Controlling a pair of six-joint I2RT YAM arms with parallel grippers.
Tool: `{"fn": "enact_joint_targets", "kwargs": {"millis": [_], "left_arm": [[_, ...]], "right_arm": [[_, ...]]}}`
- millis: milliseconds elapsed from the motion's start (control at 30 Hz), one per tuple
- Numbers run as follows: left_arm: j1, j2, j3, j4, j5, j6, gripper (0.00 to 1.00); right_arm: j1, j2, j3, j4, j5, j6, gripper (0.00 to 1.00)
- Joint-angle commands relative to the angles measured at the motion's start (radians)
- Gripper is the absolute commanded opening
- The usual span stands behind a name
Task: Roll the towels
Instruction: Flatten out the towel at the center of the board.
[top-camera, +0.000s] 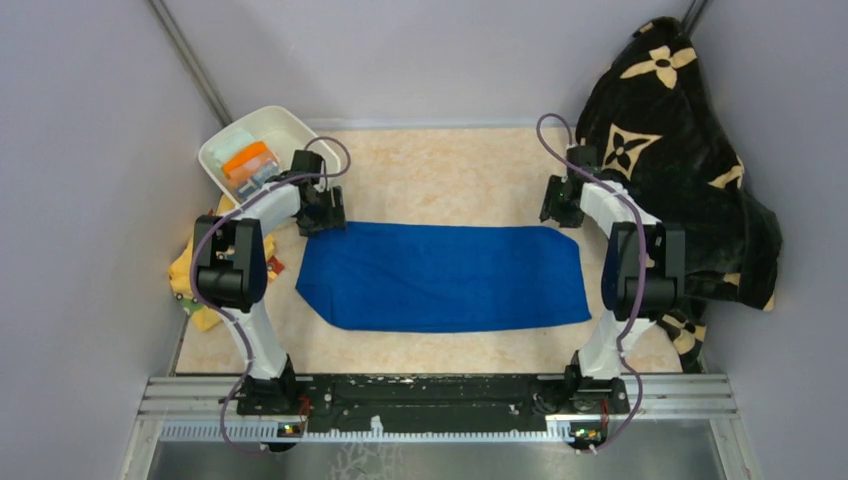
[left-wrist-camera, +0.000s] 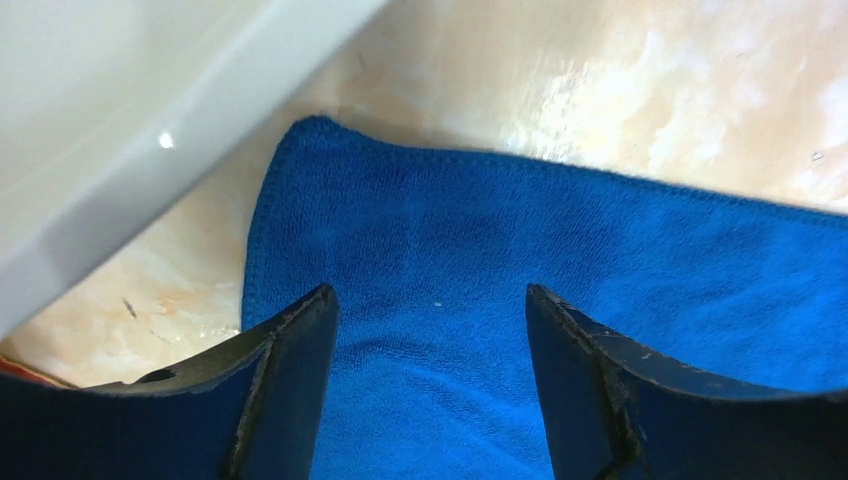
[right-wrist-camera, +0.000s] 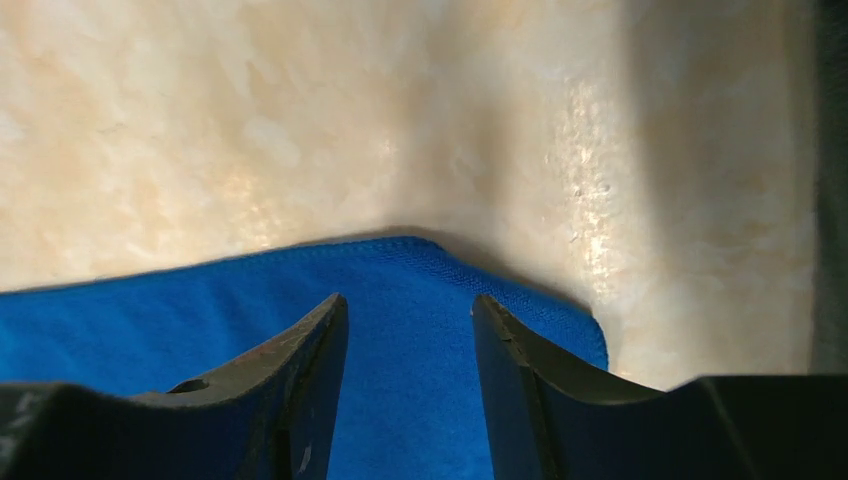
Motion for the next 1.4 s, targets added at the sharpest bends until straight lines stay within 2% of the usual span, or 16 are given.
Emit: {"fn": "enact_joint_targets", "kwargs": {"millis": [0,333,533,700,833,967,1133,1267,1367], "left_arm": [[-0.001,0.006,-0.057,-0.038,0.010,0.020,0.74],[0.024,-0.079,-0.250,-0.033,0.005,-0.015,0.74],[0.037,-0.140,-0.270,-0.063,0.012,-0.020,0.75],[0.045,-0.213,-0.350,-0.070,0.005,-0.030,0.76],[0.045,-0.282,-0.291,-0.097,-0.016,-0.018,0.77],[0.045,-0.284,-0.201,-0.124,-0.034,0.009,0.77],[0.046,-0.278,-0.188,-0.100,-0.065,0.031,0.76],[0.046,-0.274,-0.213,-0.070,-0.072,0.043,0.76],[0.045,-0.279,-0.237,-0.041,-0.087,0.058,0.76]], "right_arm": [[-0.006,0.067,0.018,-0.049,-0.032,-0.009,0.49],[0.028,0.048,-0.147,-0.050,-0.138,-0.004,0.49],[0.054,-0.059,-0.143,-0.088,-0.143,-0.023,0.49],[0.053,-0.113,-0.179,-0.159,-0.162,-0.019,0.48],[0.053,-0.200,-0.120,-0.138,-0.113,-0.041,0.47],[0.032,-0.122,0.018,-0.217,-0.022,-0.115,0.47],[-0.049,-0.006,0.108,-0.257,-0.009,-0.205,0.48],[-0.088,0.053,0.145,-0.257,-0.079,-0.280,0.47],[-0.092,0.101,0.157,-0.231,-0.116,-0.315,0.42]]}}
